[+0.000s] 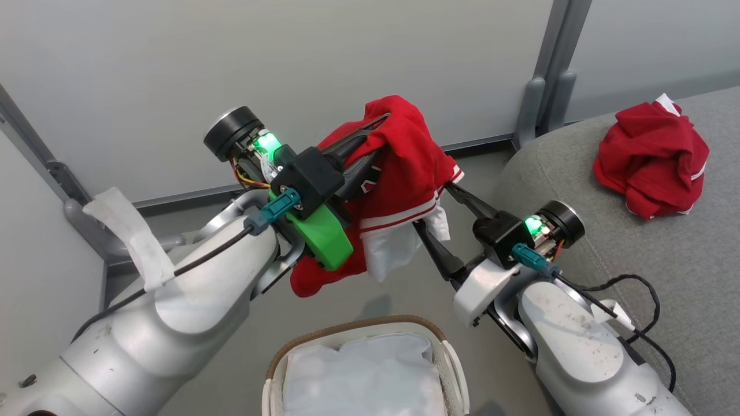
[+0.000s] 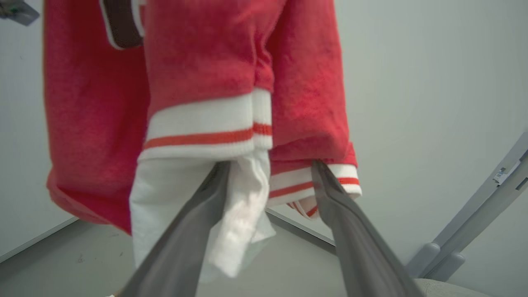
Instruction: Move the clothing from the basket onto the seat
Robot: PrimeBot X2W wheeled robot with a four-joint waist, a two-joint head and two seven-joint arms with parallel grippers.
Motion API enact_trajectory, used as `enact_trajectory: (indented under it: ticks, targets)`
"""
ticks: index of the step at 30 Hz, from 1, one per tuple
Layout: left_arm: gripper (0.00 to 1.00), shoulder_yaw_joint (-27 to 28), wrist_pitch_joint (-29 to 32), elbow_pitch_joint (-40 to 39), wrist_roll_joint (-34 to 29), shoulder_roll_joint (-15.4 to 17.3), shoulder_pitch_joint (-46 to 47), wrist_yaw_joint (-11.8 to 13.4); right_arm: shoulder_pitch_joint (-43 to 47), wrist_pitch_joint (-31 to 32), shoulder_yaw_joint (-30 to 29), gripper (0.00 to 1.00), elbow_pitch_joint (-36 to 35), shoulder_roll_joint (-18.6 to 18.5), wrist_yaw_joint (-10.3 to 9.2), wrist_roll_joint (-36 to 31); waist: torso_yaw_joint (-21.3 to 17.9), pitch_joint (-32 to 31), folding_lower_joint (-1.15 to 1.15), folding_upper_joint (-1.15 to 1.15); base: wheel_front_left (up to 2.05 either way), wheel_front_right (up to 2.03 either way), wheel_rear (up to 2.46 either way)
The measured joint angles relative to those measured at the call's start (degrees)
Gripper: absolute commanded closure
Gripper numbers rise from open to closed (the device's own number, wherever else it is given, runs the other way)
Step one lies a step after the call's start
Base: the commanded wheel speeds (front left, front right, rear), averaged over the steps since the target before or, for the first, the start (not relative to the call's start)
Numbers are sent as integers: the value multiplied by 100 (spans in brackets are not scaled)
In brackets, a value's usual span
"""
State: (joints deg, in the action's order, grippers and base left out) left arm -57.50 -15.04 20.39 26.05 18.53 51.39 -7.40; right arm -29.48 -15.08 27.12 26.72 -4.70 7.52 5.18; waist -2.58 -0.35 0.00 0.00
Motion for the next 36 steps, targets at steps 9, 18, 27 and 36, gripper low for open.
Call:
enact_trajectory:
  ticks: [9,18,27,36]
  targets:
    - [100,-78,-1,-90,102,-121,-29,0,-639,0,466,10,428,69,0,131,73,59,0,0,0,0,0]
    - [100,29,-2,1,282,-114,-265,0,-804,0,677,100,514,127,0,278,99,77,0,0,0,0,0]
    - [100,602,-9,152,409,-113,-866,9,-720,0,511,100,321,38,0,299,31,39,0,0,0,0,0]
    - [0,1561,-9,68,453,-558,-1967,34,-519,1,-12,100,20,-40,0,141,-35,1,0,0,0,0,0]
